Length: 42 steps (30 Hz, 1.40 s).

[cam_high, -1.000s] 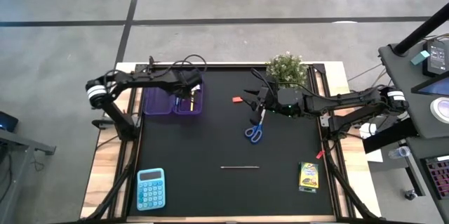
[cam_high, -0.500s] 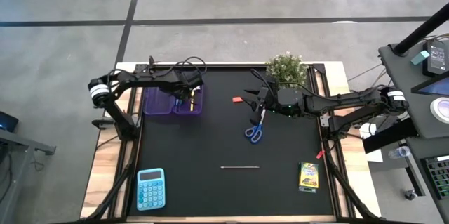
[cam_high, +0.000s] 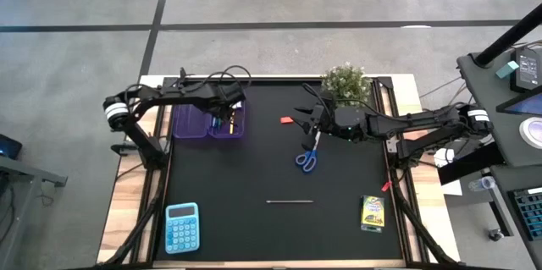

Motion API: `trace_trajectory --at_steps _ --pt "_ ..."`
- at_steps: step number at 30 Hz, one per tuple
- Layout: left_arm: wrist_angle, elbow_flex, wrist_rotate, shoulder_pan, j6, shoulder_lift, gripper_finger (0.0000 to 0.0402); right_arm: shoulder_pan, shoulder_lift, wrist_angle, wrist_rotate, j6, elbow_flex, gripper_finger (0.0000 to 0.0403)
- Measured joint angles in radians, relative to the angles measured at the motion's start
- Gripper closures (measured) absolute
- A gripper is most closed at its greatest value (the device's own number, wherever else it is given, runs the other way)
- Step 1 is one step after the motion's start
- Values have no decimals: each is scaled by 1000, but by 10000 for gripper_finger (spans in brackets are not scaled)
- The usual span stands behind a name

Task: Pack school essentials
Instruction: Put the orange eraser into the purple box

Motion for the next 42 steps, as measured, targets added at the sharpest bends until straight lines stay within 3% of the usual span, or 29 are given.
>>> trace_trajectory --at_steps 10,19,25,35,39,42 --pt "66 -10 -169 -101 128 -189 304 -19 2 -45 0 45 -1 259" --pt "426 -108 -183 -259 428 -349 304 -38 49 -47 -1 82 12 259" --pt "617 -220 -172 -315 519 -436 304 -50 130 -92 -3 127 64 259" --pt "696 -320 -173 -314 516 -556 304 -91 355 -567 -22 176 355 259" --pt "693 -323 -173 -314 516 -567 304 -122 465 -757 -23 113 508 259" --pt "683 -325 -173 -314 516 -567 304 -152 540 -858 -97 51 607 259"
